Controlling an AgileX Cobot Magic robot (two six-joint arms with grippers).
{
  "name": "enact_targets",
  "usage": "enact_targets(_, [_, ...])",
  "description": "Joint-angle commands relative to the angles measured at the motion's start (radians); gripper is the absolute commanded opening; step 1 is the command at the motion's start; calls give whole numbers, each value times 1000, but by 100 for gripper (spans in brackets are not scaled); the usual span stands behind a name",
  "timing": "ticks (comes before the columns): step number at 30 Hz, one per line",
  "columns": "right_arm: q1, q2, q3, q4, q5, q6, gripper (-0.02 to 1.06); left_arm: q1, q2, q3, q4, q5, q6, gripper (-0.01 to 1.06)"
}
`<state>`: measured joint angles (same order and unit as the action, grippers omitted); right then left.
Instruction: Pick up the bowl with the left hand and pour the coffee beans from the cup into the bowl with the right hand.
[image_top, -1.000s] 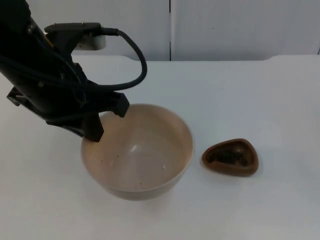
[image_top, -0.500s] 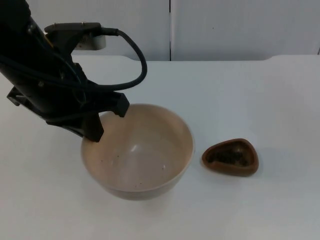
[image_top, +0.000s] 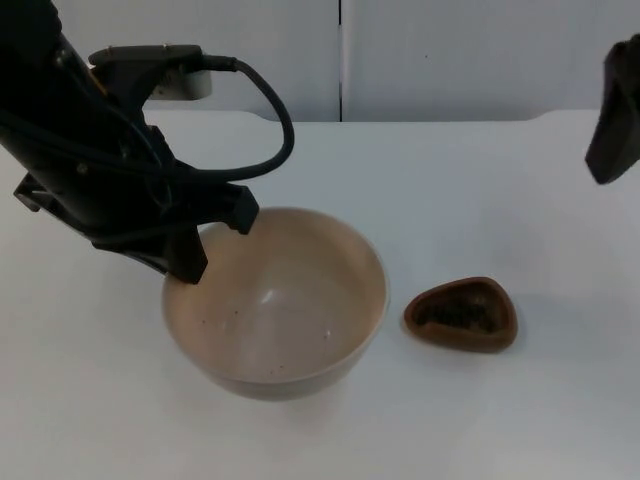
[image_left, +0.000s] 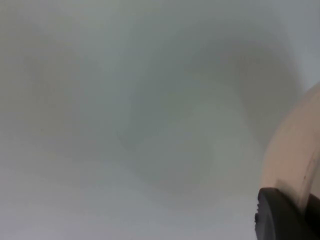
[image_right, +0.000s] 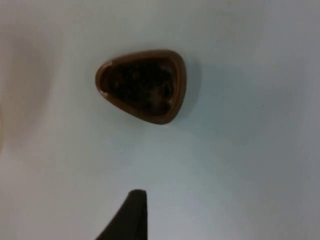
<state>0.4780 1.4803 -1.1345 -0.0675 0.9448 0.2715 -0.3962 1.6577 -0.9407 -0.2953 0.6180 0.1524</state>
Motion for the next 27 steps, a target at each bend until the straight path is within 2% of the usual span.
enact_targets(1, [28,34,-10,-50,-34,98,102,3,-11,1,-2,-3,2,0])
enact_targets(6, [84,134,-10,-144,-81,251,100,3,-11,1,-2,-3,2,0])
enact_targets(10, [85,197,-10,-144,-97,278,100,3,-11,1,-2,-3,2,0])
enact_targets(14, [82,261,-10,-140,-166,305,100,3,-11,1,-4,-3,2,0])
enact_targets(27, [53,378,-10,-131,-268,346,97,3,-11,1,-7,-20,2,0])
